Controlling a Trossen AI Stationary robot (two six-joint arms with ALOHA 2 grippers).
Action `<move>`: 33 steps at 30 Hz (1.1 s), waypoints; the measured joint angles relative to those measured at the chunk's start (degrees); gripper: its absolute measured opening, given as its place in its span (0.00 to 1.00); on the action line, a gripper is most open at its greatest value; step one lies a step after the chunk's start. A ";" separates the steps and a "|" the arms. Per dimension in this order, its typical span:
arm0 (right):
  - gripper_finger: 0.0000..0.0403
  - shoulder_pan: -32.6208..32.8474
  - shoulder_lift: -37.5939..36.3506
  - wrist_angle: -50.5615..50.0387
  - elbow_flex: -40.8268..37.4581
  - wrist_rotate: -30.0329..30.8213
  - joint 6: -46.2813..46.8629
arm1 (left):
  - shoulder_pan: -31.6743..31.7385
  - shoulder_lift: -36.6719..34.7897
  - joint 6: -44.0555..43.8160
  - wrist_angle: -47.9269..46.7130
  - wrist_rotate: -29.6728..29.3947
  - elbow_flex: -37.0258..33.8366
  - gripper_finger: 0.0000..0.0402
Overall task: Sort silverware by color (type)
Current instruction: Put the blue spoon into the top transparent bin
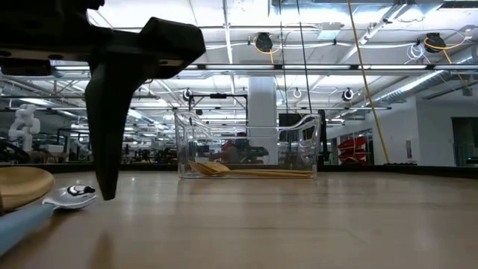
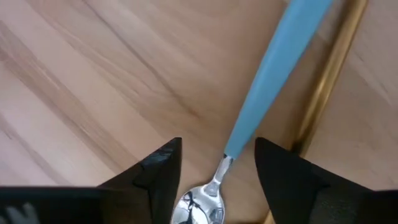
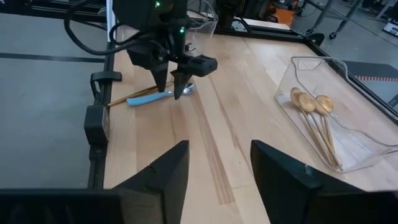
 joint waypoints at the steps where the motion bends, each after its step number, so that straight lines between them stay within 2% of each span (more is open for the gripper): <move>1: 0.41 0.00 0.00 0.00 0.00 0.00 0.00 | 0.09 0.03 0.04 0.04 0.03 0.00 0.48; 8: 0.41 0.00 0.00 0.02 0.00 0.00 0.00 | 1.33 0.05 1.18 -0.07 3.64 -0.04 0.24; 15: 0.41 0.00 0.00 0.02 0.00 0.00 0.04 | 3.22 0.09 1.71 -0.07 3.19 -0.07 0.04; 22: 0.41 -0.02 0.00 0.06 0.00 0.19 0.42 | 3.86 0.39 3.23 -4.05 0.35 1.75 0.03; 33: 0.41 -0.02 0.00 0.07 0.00 1.88 0.39 | 2.27 0.27 4.73 -23.25 -1.22 16.10 0.02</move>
